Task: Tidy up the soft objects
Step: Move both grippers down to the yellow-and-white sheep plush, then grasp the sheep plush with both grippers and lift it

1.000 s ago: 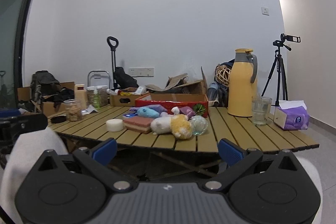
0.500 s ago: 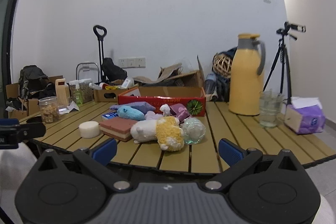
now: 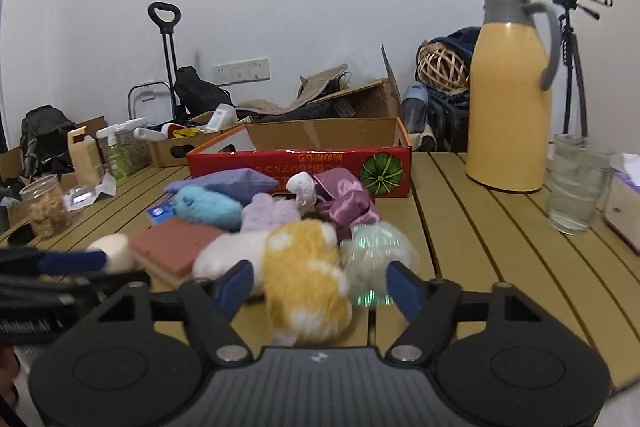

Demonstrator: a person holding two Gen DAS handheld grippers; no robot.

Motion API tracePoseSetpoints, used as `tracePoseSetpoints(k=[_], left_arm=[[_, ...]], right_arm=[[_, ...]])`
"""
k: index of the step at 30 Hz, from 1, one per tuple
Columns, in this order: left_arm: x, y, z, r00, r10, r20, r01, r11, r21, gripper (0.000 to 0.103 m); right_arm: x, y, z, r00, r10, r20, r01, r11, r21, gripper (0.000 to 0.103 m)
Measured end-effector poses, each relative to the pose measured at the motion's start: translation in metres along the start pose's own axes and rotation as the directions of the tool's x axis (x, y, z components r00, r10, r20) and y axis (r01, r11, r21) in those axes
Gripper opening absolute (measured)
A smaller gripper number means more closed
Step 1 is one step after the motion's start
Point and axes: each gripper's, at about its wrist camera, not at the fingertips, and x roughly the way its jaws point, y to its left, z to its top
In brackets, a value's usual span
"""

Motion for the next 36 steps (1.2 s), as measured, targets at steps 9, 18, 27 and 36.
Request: tracePoseSetpoints(k=[9,18,27,36], left_arm=[[0.056,0.004,-0.003,0.994,-0.101,-0.037,0.098,0.993,-0.070,0.037],[0.052,0.031,0.007,0.987,-0.160,0.030,0.163,0.963,-0.217,0.060],[0.006,0.033,-0.012,0.971,-0.238,0.024,0.236,0.937,-0.258,0.076],[0.021,0.027,-0.028,0.984,-0.172,-0.038,0.159,0.961,-0.225,0.049]], right_arm=[[0.013,-0.011,-0.011,0.983,0.169,-0.073,-0.164,0.984,0.062,0.040],[0.005,0.035,-0.026,0.901,0.412,-0.136,-0.415,0.910,0.011,0.045],[-0.006,-0.013,0.007,0.951,0.308,-0.023,-0.304,0.947,0.104,0.049],[0.047,-0.016,0.004,0.956,0.285,-0.073,-0.256,0.929,0.266,0.041]])
